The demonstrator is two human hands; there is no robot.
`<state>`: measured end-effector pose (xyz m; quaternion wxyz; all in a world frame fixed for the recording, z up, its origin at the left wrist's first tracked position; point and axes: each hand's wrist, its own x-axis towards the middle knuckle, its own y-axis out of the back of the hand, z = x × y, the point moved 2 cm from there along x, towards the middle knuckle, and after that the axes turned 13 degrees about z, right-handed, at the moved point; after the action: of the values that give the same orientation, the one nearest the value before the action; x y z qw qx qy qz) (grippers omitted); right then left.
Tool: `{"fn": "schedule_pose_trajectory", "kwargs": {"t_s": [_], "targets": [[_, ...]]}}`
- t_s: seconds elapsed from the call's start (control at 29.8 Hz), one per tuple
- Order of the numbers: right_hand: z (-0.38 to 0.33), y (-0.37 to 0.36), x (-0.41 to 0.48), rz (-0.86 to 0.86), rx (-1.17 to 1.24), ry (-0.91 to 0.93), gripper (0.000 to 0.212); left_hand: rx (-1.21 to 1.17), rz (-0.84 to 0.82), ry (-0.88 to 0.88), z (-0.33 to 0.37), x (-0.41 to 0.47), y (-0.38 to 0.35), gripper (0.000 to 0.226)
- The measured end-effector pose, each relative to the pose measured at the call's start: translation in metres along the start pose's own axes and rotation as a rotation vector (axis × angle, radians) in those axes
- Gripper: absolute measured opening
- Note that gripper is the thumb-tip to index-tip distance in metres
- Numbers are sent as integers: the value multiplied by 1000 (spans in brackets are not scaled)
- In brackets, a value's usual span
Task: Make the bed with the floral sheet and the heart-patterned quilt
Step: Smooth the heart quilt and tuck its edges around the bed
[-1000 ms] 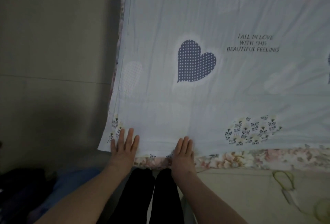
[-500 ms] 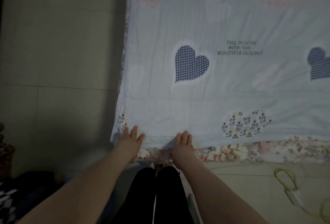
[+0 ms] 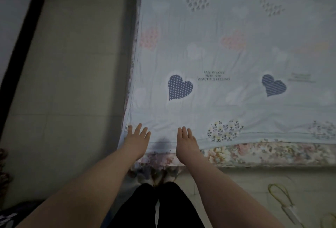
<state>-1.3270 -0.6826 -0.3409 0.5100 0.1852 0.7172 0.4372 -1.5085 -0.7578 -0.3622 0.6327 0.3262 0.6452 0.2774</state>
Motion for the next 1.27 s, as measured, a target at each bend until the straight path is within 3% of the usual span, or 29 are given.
{"fn": "schedule_pose_trajectory", "kwargs": {"t_s": [0.4,0.84,1.27], "targets": [[92,54,-68,215,-5,-49,81,29,229,-4,84,-14,110,66],[321,94,-105,258,-50,-51,81,40,327,-19,282,47,218,69],[386,120,-109,369,-43,-86,79,147,359,-60,331,70,266,70]]}}
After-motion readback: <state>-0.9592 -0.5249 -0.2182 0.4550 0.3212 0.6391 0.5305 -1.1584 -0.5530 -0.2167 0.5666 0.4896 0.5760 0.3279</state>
